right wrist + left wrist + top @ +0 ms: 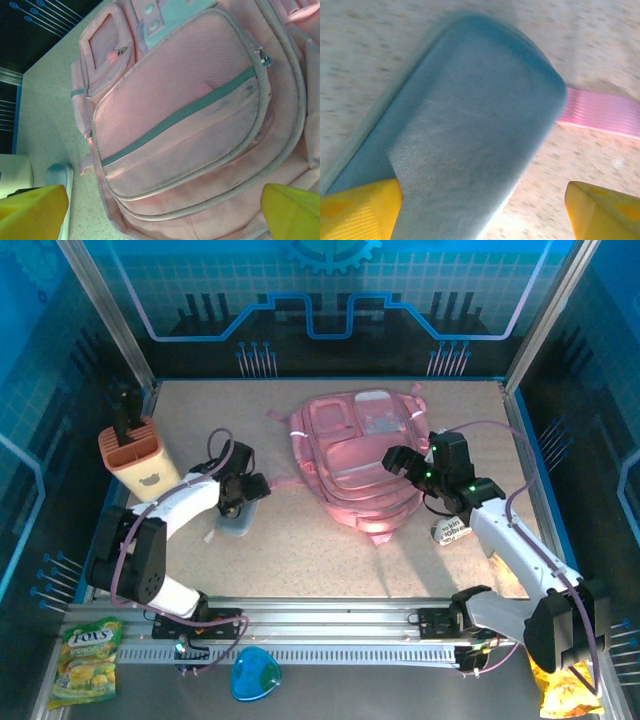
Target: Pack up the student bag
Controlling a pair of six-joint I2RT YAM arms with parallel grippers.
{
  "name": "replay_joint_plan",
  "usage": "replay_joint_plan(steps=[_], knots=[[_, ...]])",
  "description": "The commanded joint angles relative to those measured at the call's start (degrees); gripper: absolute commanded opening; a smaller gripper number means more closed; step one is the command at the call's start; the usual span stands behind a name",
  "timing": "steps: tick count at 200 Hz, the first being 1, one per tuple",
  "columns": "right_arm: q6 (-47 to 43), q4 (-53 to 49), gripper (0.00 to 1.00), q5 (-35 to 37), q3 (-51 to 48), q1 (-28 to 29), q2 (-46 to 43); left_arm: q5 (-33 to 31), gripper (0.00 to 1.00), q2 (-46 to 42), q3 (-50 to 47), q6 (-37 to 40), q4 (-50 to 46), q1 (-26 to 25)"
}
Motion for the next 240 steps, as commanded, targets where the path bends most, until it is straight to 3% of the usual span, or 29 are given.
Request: replay_joint_plan(steps=[1, 49, 66, 113, 154, 240], knots=[[0.3, 0.7, 0.99, -0.3, 0.9, 0.6, 0.3, 5.5, 0.86, 0.4, 2.4, -0.4, -2.1, -0.7], [0.8, 1.6, 0.99, -0.3, 0.0, 0.7, 0.4, -3.8, 0.99, -2.1, 8.1, 14.1, -10.8, -0.7], [1.0, 2.0, 0.99, -0.4, 0.2, 0.9, 1.0, -5.6, 0.99, -0.7, 9.4, 17.5, -12.2, -0.4], [1.1, 2.1, 0.99, -0.7, 1.3, 1.6, 2.3, -2.1, 0.99, 8.7, 14.8, 20.9, -12.6, 0.9], [1.5, 2.1, 1.0, -0.2, 0.8, 1.9, 1.9, -3.1, 0.99, 15.8, 19.5, 20.5, -14.7, 1.7], [3.7, 1.2, 0.96, 0.5, 0.8, 2.1, 3.0, 1.8, 0.99, 20.7, 19.4, 20.7, -13.9, 3.9]])
